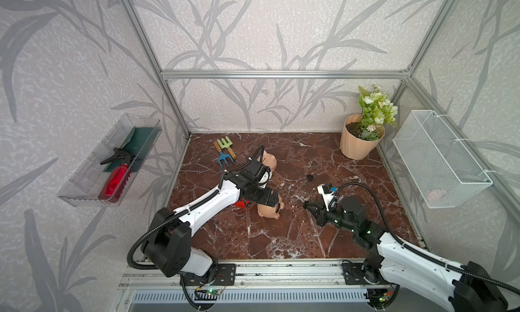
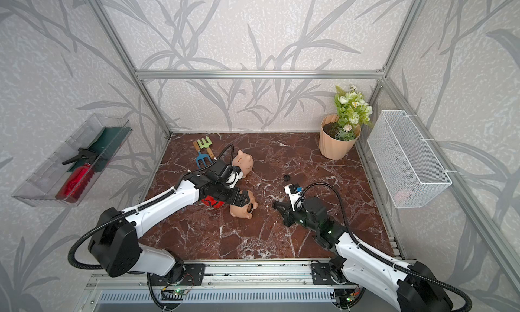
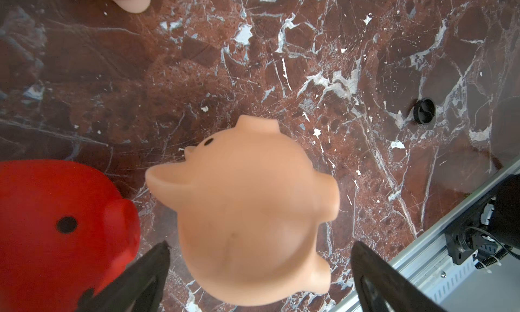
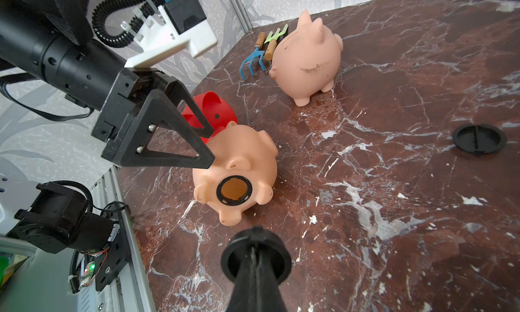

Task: Close piggy banks
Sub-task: Adjust the piggy bank at the center of the board.

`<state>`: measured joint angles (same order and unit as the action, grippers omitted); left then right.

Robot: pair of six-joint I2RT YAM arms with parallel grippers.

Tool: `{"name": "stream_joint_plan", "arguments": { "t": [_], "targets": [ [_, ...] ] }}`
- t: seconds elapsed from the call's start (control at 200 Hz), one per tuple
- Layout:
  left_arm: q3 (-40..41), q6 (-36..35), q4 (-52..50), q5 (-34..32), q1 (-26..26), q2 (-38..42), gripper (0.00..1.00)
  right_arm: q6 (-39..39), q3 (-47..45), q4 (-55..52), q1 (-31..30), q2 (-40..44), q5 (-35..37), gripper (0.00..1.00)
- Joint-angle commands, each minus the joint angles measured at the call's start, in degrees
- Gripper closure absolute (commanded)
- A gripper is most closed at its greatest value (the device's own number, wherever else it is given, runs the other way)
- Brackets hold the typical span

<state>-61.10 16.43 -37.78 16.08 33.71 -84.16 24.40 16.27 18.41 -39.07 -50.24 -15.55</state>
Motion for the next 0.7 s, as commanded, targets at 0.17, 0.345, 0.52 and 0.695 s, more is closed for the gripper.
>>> {"name": "stream_joint_plan", "arguments": {
  "t": [0.17,0.345,0.52,0.695],
  "targets": [
    [-2.62,-1.8,-3.3,-0.37,0.2,-3.77,0.01,0.96,-1.07,2.49,-0.1,-0.82,-0.82,1.0],
    [-2.11,-1.93,-2.69,-0.1,0.17,-5.36,0.02,0.74,-1.52,3.37,-0.05,-1.52,-0.72,1.0],
    [-2.27,-1.98,-2.42,0.32,0.17,-6.8,0.04,0.74,-1.58,4.19,-0.11,-2.54,-1.09,1.0],
    [-2.03,-1.92,-1.11,2.79,0.05,-7.13,0.06,0.74,-1.68,4.73,-0.08,-3.22,-1.19,1.0]
  ]
}}
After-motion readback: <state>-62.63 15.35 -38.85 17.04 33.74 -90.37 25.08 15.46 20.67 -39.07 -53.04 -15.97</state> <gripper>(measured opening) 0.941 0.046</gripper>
